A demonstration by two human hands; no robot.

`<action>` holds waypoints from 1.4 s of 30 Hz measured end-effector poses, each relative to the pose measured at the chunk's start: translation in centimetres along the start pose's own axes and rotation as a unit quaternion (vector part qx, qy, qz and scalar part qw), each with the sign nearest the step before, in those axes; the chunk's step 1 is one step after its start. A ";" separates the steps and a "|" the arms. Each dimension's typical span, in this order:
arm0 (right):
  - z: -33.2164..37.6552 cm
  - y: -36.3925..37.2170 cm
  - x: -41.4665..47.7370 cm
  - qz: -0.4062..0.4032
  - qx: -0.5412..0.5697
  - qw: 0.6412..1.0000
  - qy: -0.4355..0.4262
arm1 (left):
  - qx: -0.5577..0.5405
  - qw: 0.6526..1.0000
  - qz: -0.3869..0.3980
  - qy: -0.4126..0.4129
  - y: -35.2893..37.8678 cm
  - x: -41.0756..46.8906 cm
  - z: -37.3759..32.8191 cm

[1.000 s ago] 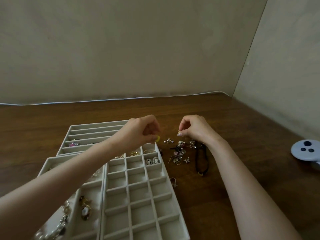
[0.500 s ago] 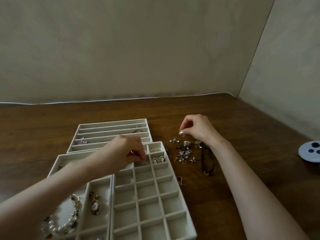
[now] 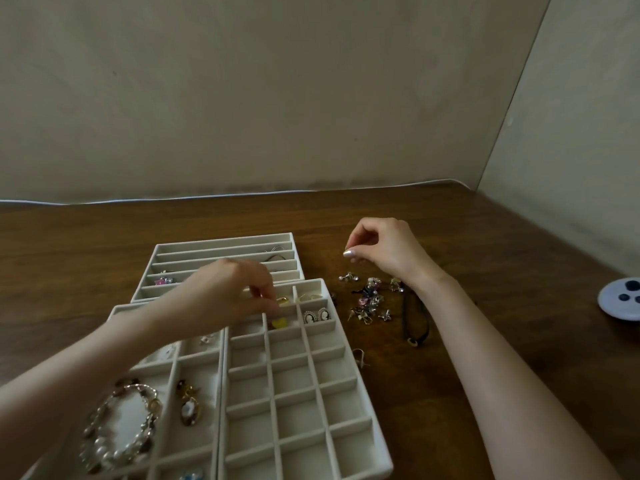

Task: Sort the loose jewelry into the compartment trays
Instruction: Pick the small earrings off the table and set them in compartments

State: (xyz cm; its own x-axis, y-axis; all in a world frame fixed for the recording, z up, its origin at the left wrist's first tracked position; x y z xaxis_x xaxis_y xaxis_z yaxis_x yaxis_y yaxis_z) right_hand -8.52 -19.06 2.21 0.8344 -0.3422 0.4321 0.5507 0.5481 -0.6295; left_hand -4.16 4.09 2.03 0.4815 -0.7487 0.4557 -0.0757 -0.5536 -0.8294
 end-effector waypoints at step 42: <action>4.3 -0.4 -1.3 0.036 0.041 0.998 -0.030 | -0.015 0.995 -0.025 0.098 1.7 1.1 -6.4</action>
State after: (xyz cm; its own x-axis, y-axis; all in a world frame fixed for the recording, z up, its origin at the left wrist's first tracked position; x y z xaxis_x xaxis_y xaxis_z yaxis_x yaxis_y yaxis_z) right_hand -9.90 -15.56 4.70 0.8679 -0.2542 0.4267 0.4832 0.6316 -0.6064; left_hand -9.29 -0.02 3.21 0.3060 -0.7749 0.5530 -0.0837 -0.6005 -0.7952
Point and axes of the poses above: each hand's wrist, its own x-axis towards the middle knuckle, its own y-axis out of the palm, z = x × y, the point moved 4 cm from there along x, towards the middle knuckle, and after that the axes turned 13 degrees about -z, right-handed, at the moved point
